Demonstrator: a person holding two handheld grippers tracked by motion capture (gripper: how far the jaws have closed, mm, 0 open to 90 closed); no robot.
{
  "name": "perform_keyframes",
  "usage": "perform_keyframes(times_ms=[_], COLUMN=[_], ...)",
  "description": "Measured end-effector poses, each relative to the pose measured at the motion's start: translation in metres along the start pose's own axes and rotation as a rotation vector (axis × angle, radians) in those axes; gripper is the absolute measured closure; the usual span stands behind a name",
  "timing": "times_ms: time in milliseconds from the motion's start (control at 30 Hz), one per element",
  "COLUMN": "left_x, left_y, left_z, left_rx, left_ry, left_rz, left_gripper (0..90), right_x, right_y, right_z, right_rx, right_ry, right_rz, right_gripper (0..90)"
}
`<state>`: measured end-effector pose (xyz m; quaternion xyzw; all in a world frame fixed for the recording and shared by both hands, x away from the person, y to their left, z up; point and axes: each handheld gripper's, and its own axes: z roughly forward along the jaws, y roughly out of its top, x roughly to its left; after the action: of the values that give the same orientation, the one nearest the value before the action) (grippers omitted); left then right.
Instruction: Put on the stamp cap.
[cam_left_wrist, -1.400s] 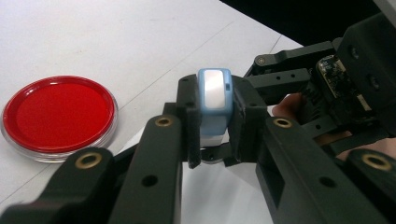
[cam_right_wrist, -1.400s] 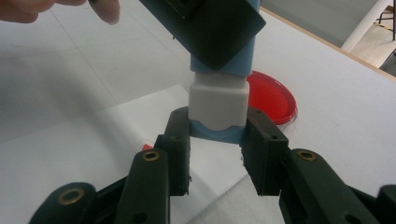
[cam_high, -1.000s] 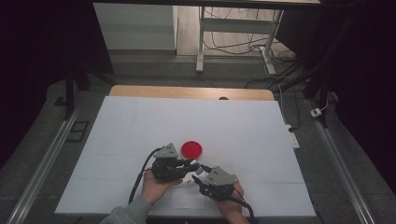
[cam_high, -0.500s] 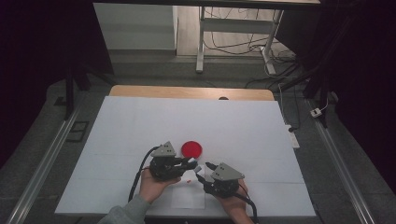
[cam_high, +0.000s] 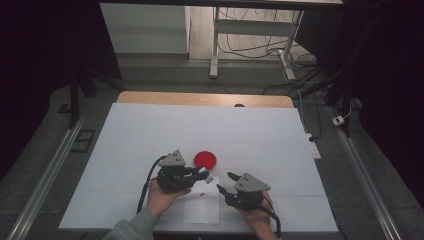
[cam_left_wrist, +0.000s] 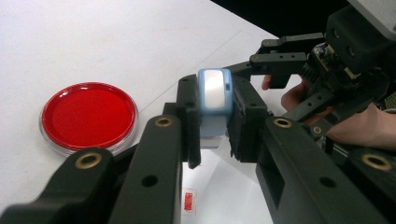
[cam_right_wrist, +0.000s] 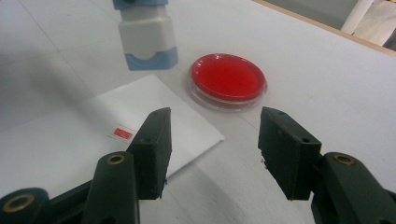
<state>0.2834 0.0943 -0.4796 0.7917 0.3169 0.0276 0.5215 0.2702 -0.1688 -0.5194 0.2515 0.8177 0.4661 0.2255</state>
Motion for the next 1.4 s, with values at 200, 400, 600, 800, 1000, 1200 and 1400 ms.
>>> perform_keyframes(times_ms=[200,400,600,800,1000,1200,1400], left_x=[0.001,0.002,0.002,0.005,0.009,0.014,0.018], left_y=[0.001,0.002,0.004,0.004,0.004,0.005,0.005], left_z=[-0.005,-0.011,-0.016,-0.021,-0.023,-0.030,-0.034], left_rx=[-0.005,-0.012,-0.020,-0.019,-0.009,-0.007,-0.015], left_ry=[0.016,0.026,0.034,0.049,0.073,0.110,0.122], left_rz=[0.006,0.011,0.021,0.021,0.025,0.031,0.025], left_gripper=[75.9,75.9,75.9,75.9,75.9,75.8,75.9], right_x=[-0.008,-0.024,-0.041,-0.052,-0.062,-0.068,-0.069], right_y=[-0.004,-0.011,-0.020,-0.028,-0.035,-0.038,-0.037], right_z=[-0.013,-0.033,-0.053,-0.067,-0.077,-0.080,-0.078], right_rx=[-0.011,-0.008,-0.004,-0.002,0.013,0.026,0.032], right_ry=[-0.001,-0.024,-0.059,-0.077,-0.091,-0.098,-0.097], right_rz=[0.011,0.028,0.060,0.079,0.101,0.112,0.103], right_gripper=[43.6,43.5,43.7,43.8,43.7,43.7,43.7])
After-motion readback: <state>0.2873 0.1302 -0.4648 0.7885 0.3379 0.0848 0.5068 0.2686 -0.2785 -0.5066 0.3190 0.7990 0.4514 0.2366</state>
